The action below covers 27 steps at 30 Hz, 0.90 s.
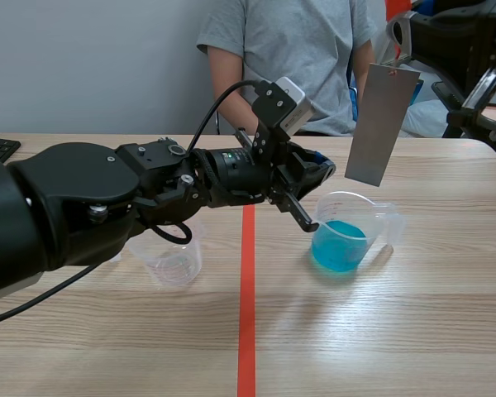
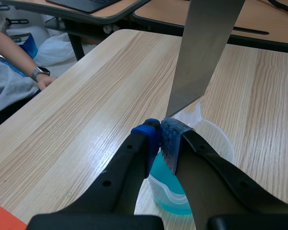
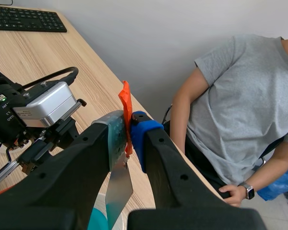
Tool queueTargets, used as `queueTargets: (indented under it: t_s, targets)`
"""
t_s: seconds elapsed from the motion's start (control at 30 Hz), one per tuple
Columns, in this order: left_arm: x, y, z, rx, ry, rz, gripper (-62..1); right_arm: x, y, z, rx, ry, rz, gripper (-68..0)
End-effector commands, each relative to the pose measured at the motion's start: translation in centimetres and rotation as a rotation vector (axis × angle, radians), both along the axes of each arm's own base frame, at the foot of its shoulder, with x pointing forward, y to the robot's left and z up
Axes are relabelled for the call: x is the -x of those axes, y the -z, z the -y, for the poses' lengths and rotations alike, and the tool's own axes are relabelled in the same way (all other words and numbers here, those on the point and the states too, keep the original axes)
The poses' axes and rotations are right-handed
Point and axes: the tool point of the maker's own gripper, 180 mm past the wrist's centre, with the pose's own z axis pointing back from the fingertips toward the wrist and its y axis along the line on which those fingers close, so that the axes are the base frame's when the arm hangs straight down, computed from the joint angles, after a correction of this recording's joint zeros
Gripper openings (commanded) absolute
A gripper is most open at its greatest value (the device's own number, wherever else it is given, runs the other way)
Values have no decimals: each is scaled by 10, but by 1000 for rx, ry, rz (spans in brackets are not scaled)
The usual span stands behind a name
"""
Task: Do the redox reaction experiment.
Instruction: 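Point at the plate with the left hand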
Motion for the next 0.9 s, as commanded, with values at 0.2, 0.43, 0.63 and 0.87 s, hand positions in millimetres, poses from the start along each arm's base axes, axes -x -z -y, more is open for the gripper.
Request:
queueTargets:
  t_s: [0.2,0.43,0.63,0.87]
  targets:
    - [-5,-18,5,39,4,28,-563,0,-12,0,-13,-5,32,-664]
    - [-8,-24,-17,78,-19,52,-562,0,-12,0,-13,-5,32,-664]
    - [3,-30,-60,93,-58,71,-562,0,-12,0,-12,-5,32,-664]
    - [27,-40,-132,74,-151,97,-562,1,-11,-1,-10,-18,28,-664]
